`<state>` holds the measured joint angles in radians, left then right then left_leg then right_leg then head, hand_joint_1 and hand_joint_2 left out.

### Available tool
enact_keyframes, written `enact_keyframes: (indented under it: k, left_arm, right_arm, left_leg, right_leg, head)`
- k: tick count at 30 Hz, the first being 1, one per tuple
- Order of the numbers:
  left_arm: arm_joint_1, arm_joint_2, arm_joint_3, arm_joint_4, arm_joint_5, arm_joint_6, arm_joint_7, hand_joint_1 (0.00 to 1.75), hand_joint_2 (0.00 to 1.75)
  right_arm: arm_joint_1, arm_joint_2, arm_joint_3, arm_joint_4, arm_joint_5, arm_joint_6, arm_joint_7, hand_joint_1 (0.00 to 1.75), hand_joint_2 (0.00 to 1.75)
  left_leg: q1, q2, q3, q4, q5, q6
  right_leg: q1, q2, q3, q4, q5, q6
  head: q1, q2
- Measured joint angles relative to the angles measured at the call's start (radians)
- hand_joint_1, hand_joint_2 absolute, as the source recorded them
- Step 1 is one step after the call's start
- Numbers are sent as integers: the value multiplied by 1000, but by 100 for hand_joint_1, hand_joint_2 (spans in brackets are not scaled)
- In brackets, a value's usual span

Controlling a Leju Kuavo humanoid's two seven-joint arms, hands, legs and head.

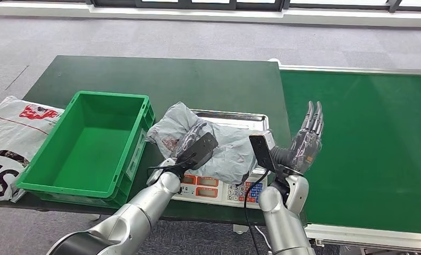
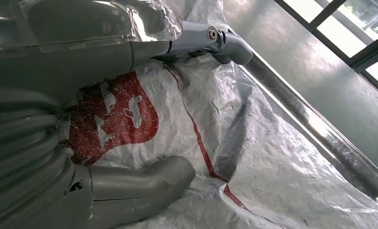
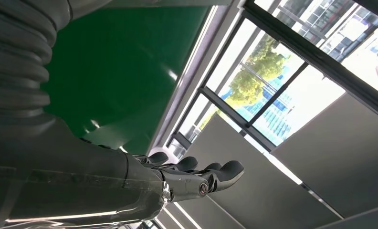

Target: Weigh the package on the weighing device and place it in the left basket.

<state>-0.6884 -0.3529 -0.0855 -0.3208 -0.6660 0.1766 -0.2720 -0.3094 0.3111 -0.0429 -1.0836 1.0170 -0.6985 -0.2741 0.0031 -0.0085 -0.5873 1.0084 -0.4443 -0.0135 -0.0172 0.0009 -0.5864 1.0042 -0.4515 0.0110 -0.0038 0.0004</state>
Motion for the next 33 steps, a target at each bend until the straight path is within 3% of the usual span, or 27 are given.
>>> enact_keyframes:
  k: [2,16,28,33]
  left_arm:
    - [1,0,-3,0,0,0,0,175,175]
    - [12,0,-18,0,-71,69,6,175,175]
    - [19,0,-18,0,-72,75,-17,175,175]
    - [23,0,-6,-1,-60,124,-55,175,175]
  right_arm:
    - [0,0,1,-1,0,0,0,0,175]
    - [19,-7,17,-12,-16,0,-4,0,175]
    - [27,-11,22,-19,-20,0,-13,0,175]
    - [29,-11,21,-24,-17,0,-27,0,175]
  left_leg:
    - [0,0,1,0,0,0]
    - [0,0,2,0,0,0]
    - [0,-1,3,0,0,1]
    - [0,0,3,0,0,0]
  right_leg:
    - [0,0,1,0,0,0]
    - [0,0,2,0,0,0]
    - [0,-1,4,0,0,0]
    - [0,0,3,0,0,0]
  head:
    - [0,0]
    - [0,0]
    - [0,0]
    - [0,0]
